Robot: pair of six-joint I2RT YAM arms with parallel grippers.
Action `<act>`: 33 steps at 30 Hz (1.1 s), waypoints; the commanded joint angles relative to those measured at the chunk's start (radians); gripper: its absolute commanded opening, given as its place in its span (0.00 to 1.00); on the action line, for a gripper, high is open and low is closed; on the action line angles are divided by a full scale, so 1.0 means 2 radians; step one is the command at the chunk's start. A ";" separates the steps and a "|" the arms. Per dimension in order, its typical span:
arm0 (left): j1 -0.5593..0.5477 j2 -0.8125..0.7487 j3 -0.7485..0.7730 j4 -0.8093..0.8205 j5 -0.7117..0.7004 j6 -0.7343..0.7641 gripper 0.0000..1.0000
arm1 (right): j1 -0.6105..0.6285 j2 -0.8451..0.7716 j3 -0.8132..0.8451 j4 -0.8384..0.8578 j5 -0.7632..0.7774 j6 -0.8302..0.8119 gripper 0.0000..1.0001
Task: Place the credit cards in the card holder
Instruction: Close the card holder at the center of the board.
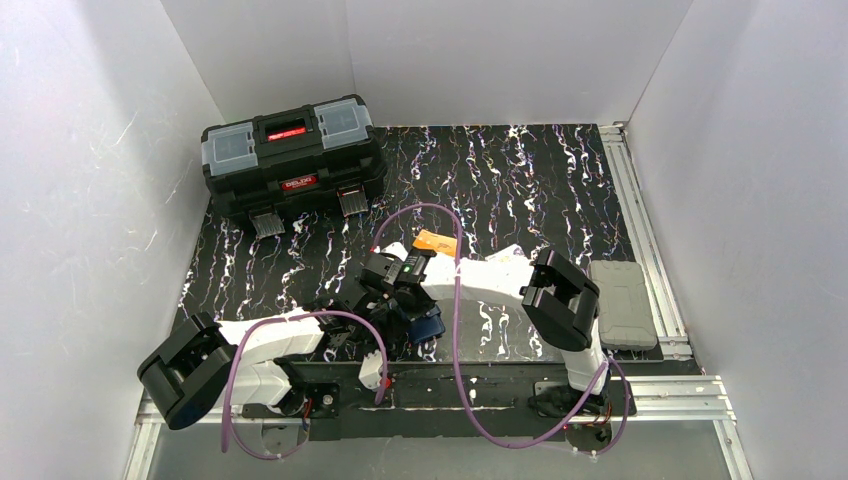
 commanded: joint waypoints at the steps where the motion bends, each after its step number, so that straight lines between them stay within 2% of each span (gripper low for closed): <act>1: 0.003 0.022 -0.014 -0.089 -0.041 0.004 0.13 | 0.008 -0.018 -0.034 0.025 -0.034 0.014 0.01; 8: 0.002 0.022 -0.042 -0.028 -0.042 0.009 0.14 | -0.038 -0.081 -0.130 0.117 -0.117 0.026 0.01; 14: 0.002 0.022 -0.066 0.008 -0.044 0.024 0.15 | -0.056 -0.115 -0.158 0.163 -0.165 0.009 0.01; 15: 0.003 0.023 -0.068 0.016 -0.048 0.027 0.14 | -0.059 -0.124 -0.159 0.163 -0.166 0.009 0.03; 16: 0.002 0.023 -0.071 0.025 -0.050 0.030 0.15 | -0.063 -0.135 -0.161 0.162 -0.170 0.008 0.10; 18: 0.002 0.025 -0.077 0.033 -0.056 0.038 0.15 | -0.068 -0.153 -0.160 0.154 -0.161 0.010 0.22; 22: 0.003 0.028 -0.089 0.050 -0.065 0.057 0.15 | -0.055 -0.154 -0.132 0.105 -0.106 0.020 0.36; 27: 0.003 0.028 -0.124 0.096 -0.075 0.087 0.15 | -0.033 -0.095 -0.076 0.031 -0.063 0.040 0.42; 33: 0.002 0.021 -0.130 0.097 -0.079 0.091 0.15 | -0.030 -0.047 -0.042 0.010 -0.043 0.041 0.42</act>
